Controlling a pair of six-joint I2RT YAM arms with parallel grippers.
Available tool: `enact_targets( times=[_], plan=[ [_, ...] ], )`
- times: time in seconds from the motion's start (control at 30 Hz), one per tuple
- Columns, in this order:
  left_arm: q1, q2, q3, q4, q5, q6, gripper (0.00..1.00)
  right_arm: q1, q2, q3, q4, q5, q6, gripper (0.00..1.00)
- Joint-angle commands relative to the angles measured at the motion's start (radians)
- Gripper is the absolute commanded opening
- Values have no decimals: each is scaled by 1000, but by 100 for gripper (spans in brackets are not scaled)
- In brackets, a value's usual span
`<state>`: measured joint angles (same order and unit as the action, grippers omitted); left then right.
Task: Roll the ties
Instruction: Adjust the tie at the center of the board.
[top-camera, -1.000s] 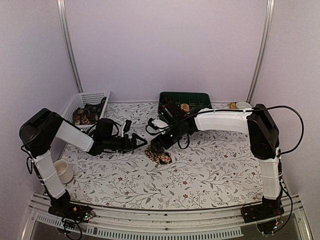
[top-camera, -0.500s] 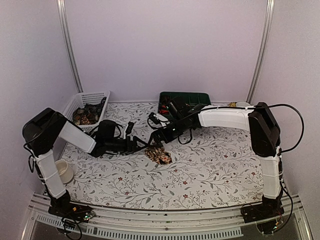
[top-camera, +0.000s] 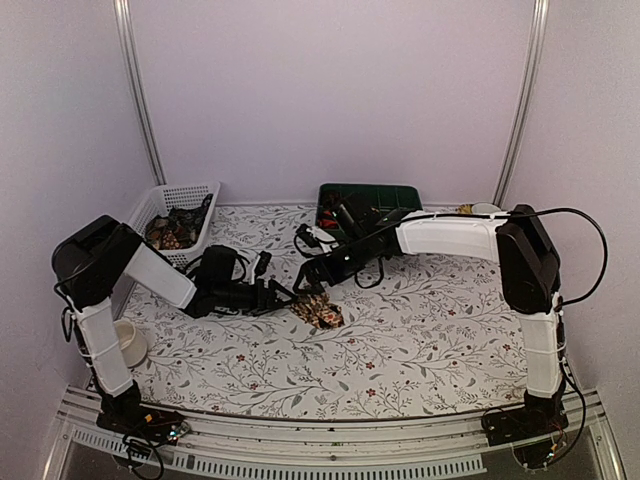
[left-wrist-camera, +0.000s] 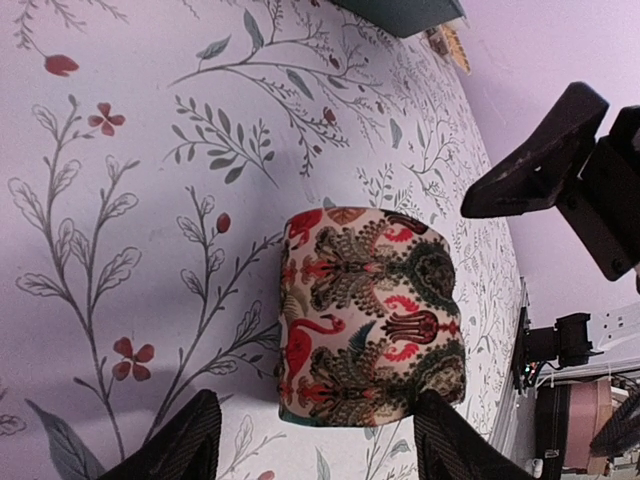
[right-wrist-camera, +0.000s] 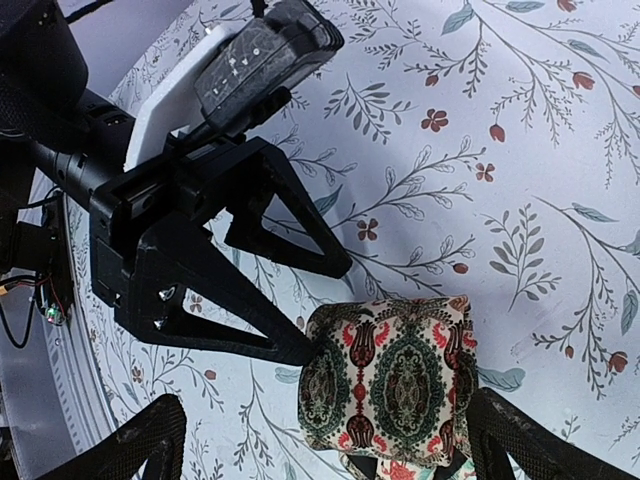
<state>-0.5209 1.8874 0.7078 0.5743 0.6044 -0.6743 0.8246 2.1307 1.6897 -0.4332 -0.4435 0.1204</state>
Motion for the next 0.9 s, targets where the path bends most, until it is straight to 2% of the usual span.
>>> enact_targets(
  times=[0.0,0.37,0.7,0.87],
  plan=[
    [-10,18,9,20,-13,-2,66,1,91,31,8,17,-1,98],
    [-6,16,12,26,-9,-4,68,2,148,41,11,-42,-1,96],
    [-2,22,15,22,-16,-5,68,2,139,21,17,-253,19,91],
    [1,25,15,30,-7,-2,68,2,145,9,-1,-253,22,90]
  ],
)
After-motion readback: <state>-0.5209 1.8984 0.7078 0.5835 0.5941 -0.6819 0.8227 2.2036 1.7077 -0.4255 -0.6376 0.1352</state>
